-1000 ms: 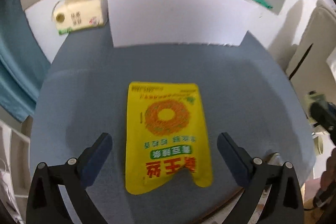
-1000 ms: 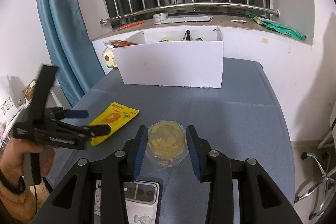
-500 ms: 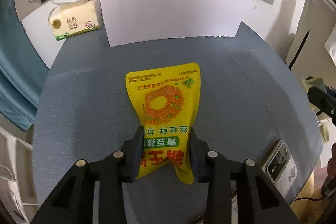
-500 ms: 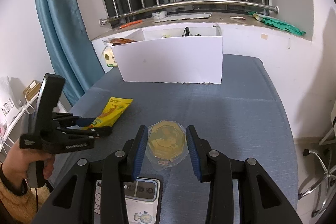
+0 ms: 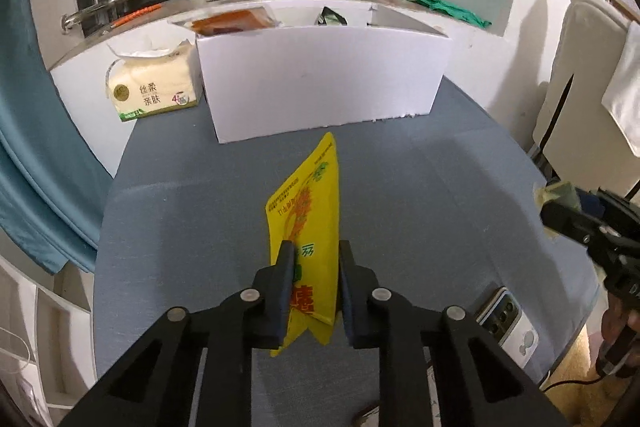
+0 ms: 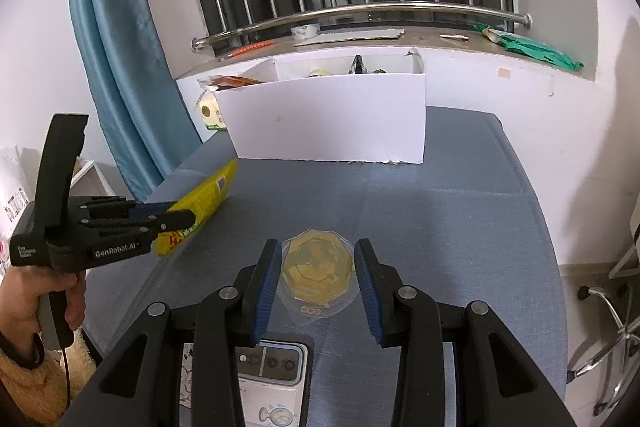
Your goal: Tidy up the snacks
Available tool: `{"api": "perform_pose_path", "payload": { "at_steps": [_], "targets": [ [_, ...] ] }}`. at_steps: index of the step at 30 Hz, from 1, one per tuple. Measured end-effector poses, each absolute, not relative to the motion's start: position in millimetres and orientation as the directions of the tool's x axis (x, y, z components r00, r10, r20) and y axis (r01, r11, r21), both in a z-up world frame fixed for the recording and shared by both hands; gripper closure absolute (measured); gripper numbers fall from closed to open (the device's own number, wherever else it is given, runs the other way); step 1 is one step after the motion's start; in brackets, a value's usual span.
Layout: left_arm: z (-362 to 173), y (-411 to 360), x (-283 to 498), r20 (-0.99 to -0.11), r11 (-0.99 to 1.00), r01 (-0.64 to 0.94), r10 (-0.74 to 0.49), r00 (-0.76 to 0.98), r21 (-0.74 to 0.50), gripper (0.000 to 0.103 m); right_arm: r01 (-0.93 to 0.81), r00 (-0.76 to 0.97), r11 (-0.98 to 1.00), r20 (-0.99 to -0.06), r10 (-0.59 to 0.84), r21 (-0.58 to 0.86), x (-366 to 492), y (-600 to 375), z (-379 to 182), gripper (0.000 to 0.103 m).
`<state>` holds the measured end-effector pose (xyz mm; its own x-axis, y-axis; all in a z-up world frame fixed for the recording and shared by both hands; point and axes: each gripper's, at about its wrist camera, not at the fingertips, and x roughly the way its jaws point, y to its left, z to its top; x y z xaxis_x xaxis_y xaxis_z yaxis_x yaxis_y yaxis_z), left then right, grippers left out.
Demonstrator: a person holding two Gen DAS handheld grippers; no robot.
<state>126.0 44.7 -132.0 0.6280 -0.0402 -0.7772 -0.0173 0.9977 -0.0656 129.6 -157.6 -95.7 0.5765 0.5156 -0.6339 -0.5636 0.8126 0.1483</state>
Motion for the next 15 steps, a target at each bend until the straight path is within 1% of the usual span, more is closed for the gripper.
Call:
{"api": "perform_pose_path", "payload": {
  "at_steps": [4,5,6,7,8,9,10,13,15],
  "targets": [
    [-136.8,44.1,127.6,-0.787,0.998,-0.006,-0.05,0.615,-0.068,0.081,-0.564,0.575,0.812,-0.635,0.516,0.15,129.6,-157.4,-96.0,0.062],
    [-136.7,44.9,126.9,-0.778,0.998,-0.016,-0.042,0.627,-0.067,0.081,-0.565,0.574,0.811,-0.634,0.517,0.15,129.4,-157.5,-95.7,0.062],
    [-137.0,46.4,125.7,-0.774,0.997,-0.032,-0.032,0.633,-0.068,0.076,-0.567,0.573,0.81,-0.635,0.518,0.149,129.3,-157.1,-95.7,0.062],
    [-137.8,47.6,125.5,-0.774,0.997,-0.043,-0.026,0.633,-0.068,0.07,-0.568,0.573,0.81,-0.636,0.517,0.147,129.2,-156.8,-95.8,0.062],
    [-139.7,49.2,125.7,-0.777,0.996,-0.061,-0.009,0.63,-0.061,0.046,-0.568,0.573,0.81,-0.637,0.516,0.145,129.0,-156.6,-95.7,0.062],
    [-142.8,50.8,126.8,-0.785,0.996,-0.076,0.003,0.619,-0.056,0.017,-0.568,0.573,0.81,-0.636,0.516,0.146,128.8,-156.8,-95.8,0.062],
    [-146.3,52.7,127.4,-0.791,0.994,-0.091,0.012,0.611,-0.055,0.009,-0.568,0.573,0.81,-0.636,0.517,0.148,129.1,-157.1,-95.7,0.062],
    [-154.4,57.8,126.2,-0.801,0.989,-0.126,0.013,0.599,-0.078,0.008,-0.566,0.573,0.811,-0.637,0.516,0.147,129.0,-157.4,-96.1,0.062],
    [-162.6,56.7,128.8,-0.82,0.989,-0.138,0.029,0.571,-0.061,0.008,-0.565,0.572,0.811,-0.637,0.517,0.151,129.3,-157.9,-96.8,0.062]
  ]
}}
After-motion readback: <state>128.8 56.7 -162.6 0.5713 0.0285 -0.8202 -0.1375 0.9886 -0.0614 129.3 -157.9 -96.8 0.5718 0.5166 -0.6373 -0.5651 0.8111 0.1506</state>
